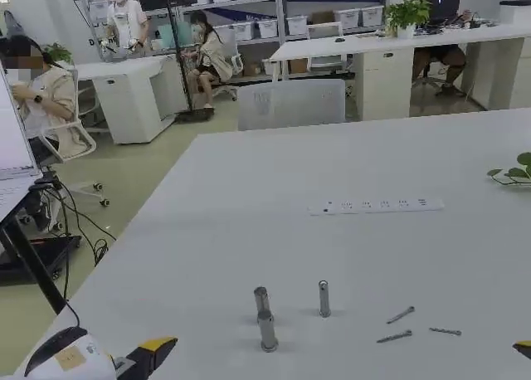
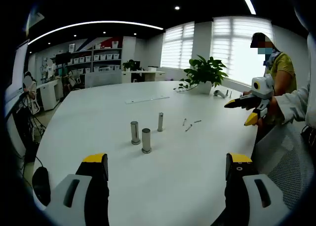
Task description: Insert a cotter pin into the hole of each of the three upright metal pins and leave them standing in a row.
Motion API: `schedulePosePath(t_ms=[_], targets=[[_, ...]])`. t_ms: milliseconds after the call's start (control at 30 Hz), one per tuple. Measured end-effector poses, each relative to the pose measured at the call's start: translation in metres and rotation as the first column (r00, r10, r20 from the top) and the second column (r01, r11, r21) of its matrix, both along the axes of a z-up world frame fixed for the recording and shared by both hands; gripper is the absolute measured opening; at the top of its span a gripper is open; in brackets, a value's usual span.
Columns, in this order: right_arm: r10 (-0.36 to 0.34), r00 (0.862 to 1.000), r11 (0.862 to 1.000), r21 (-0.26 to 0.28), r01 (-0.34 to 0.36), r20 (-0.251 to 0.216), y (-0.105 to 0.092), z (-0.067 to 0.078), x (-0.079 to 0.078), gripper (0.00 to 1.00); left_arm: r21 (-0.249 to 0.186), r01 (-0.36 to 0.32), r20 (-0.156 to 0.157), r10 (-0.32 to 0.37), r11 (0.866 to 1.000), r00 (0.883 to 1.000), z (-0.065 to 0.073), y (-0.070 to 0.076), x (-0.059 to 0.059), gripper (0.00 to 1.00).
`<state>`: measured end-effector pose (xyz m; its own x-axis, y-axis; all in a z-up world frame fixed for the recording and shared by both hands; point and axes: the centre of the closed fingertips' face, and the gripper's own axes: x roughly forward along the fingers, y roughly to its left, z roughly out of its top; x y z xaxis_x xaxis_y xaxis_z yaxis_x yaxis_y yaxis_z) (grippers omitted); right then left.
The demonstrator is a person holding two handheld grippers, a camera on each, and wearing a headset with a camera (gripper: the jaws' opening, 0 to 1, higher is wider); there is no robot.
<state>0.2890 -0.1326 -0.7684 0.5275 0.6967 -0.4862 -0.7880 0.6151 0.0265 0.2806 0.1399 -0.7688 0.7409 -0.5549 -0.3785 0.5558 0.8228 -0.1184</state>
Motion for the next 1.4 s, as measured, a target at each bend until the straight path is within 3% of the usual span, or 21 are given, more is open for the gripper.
schedulePosePath(t_ms=[767,1033,1400], targets=[[-0.004,1.000,1.000,0.000,0.004,-0.001,-0.002,0.001,-0.002,0.88,0.010,0.015,-0.004,-0.015,1.000,1.000,-0.004,0.002,-0.001,0.99],[-0.008,1.000,1.000,-0.002,0.008,-0.010,-0.002,-0.001,-0.002,0.88,0.027,0.038,-0.007,-0.038,0.999,0.999,-0.010,0.003,0.008,0.98],[-0.006,1.000,1.000,-0.011,0.006,-0.023,-0.001,-0.005,0.001,0.88,0.067,0.093,-0.010,-0.093,0.993,0.996,-0.021,-0.002,0.024,0.87]])
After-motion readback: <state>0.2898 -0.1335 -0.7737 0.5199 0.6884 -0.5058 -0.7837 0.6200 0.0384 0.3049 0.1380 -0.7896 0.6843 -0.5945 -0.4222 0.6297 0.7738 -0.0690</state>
